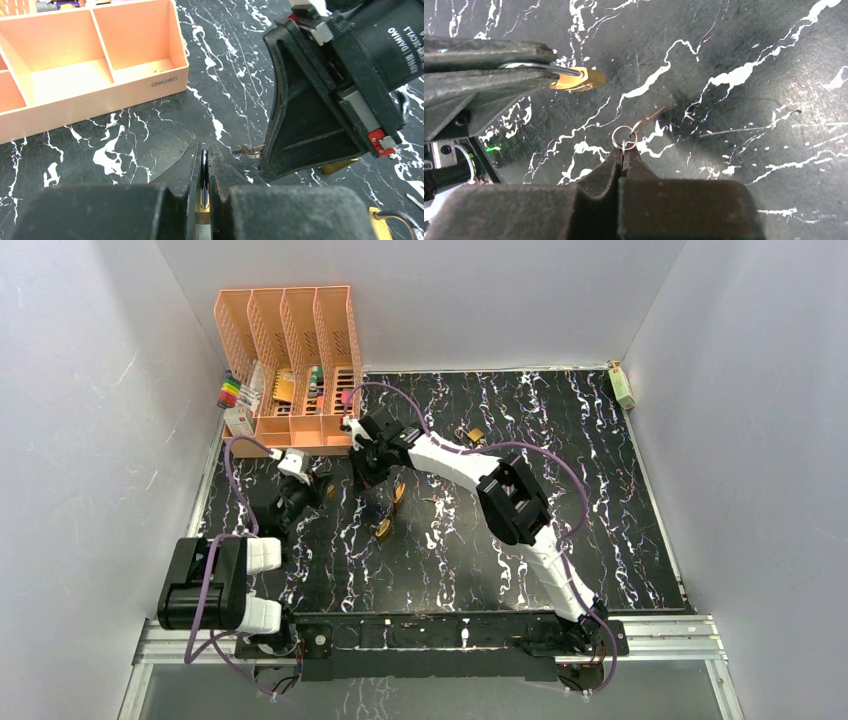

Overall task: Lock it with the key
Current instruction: Place the key at the center of the board.

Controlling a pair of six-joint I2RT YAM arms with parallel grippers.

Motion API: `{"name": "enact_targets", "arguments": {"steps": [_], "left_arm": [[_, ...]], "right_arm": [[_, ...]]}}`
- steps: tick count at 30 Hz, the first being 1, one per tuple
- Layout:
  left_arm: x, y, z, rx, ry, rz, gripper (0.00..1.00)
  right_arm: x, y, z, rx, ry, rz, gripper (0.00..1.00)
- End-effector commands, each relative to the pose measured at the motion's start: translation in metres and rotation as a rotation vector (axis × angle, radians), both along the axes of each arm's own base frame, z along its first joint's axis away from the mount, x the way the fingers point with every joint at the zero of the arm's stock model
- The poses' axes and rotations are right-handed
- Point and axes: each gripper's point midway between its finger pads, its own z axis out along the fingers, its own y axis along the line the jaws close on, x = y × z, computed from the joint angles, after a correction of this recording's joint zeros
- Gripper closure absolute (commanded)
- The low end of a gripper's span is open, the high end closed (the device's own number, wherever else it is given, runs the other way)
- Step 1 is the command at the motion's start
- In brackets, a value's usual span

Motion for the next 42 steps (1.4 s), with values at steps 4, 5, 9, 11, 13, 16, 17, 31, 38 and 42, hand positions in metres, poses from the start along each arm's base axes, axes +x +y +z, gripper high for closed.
{"name": "enact_targets", "arguments": {"steps": [4, 5, 9, 11, 13, 16, 17, 31, 38, 42], "left_arm": [[0.023, 0.004, 0.022, 0.026, -0.158, 0.01, 1.0], [0.024, 0.002, 0.019, 0.021, -0.155, 0.003, 1.0], [0.036, -0.002, 0.016, 0.003, -0.155, -0.017, 1.0], [0.049, -0.003, 0.016, -0.007, -0.166, -0.022, 1.0], [0.057, -0.003, 0.019, -0.01, -0.18, -0.018, 1.0], [0.067, -0.006, 0.019, -0.03, -0.176, -0.032, 1.0], [0.069, -0.008, 0.018, -0.041, -0.171, -0.042, 1.0], [0.092, -0.039, 0.005, -0.05, -0.164, -0.109, 1.0], [0.095, -0.043, 0.004, -0.05, -0.167, -0.103, 0.94], [0.092, -0.04, 0.008, -0.045, -0.175, -0.083, 0.83]], "right_arm": [[0.001, 0.018, 0.008, 0.032, 0.044, 0.011, 1.0], [0.001, 0.017, 0.004, 0.026, 0.049, 0.01, 1.0], [0.007, 0.012, -0.004, 0.019, 0.071, -0.015, 1.0], [0.02, 0.005, -0.006, 0.023, 0.093, -0.05, 1.0], [0.03, 0.0, -0.006, 0.023, 0.095, -0.072, 1.0], [0.042, -0.007, -0.008, 0.001, 0.076, -0.097, 1.0], [0.046, -0.008, -0.006, -0.005, 0.065, -0.103, 1.0], [0.049, -0.016, -0.029, -0.054, 0.087, -0.096, 0.96], [0.057, -0.024, -0.027, -0.06, 0.082, -0.109, 0.77], [0.071, -0.034, -0.014, -0.044, 0.06, -0.141, 0.72]]}}
